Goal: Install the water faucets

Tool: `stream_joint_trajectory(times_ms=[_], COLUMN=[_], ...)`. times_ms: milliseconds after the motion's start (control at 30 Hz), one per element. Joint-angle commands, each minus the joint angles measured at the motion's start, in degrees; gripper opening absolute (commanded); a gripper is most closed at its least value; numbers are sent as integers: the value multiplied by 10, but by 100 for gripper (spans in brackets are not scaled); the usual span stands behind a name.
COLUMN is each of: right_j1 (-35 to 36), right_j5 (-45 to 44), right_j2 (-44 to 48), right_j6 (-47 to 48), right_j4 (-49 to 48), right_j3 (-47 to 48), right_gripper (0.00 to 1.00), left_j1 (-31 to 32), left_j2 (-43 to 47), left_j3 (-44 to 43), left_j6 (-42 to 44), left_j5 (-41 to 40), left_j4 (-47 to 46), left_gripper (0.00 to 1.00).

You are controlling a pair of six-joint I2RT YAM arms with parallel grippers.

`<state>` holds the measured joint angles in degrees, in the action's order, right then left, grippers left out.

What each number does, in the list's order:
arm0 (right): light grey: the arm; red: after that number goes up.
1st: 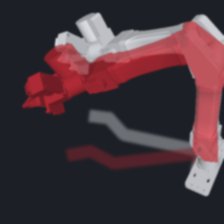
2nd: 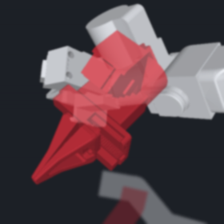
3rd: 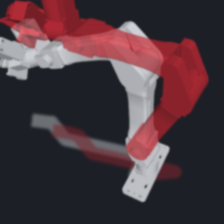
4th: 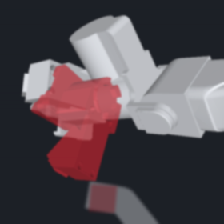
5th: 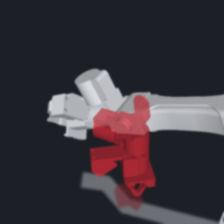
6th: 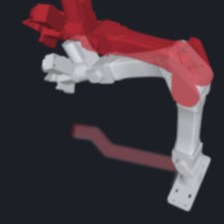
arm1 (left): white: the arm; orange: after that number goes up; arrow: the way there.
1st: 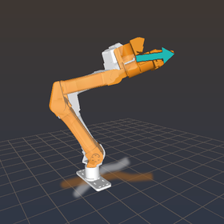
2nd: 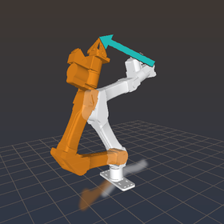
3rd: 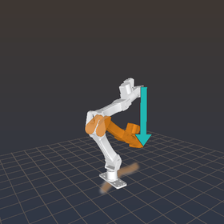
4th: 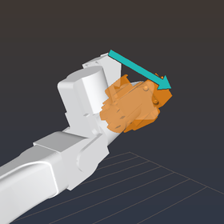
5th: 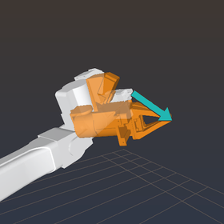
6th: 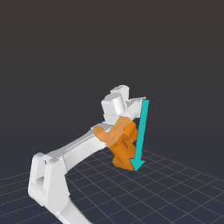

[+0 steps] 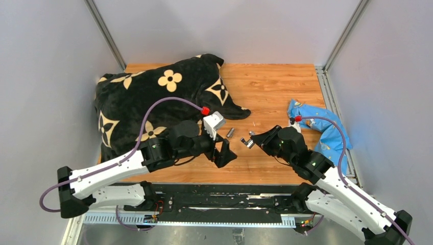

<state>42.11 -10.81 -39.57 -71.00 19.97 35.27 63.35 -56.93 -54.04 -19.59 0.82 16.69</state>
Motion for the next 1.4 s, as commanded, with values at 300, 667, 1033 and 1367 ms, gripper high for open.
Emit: stream_joint_trajectory(times_ms=[300, 667, 1033, 1367], right_j1=[6, 7, 7, 7], right_j5=[-10, 2, 17, 20], right_j2=[12, 24, 10, 13], right_j6=[-38, -35, -34, -26], right_j4=[-23, -35, -56, -56], right_j3=[-5, -21, -22, -23], right_gripper=[1, 1, 1, 1], left_j1=[5, -33, -39, -53], left_j2=[-172, -236, -280, -263], left_j3=[-145, -167, -176, -168], left_j6=[-53, -51, -53, -61], left_j5=[-40, 28, 71, 74], left_j4=[47, 66, 39, 29], left_gripper=[98, 73, 56, 50])
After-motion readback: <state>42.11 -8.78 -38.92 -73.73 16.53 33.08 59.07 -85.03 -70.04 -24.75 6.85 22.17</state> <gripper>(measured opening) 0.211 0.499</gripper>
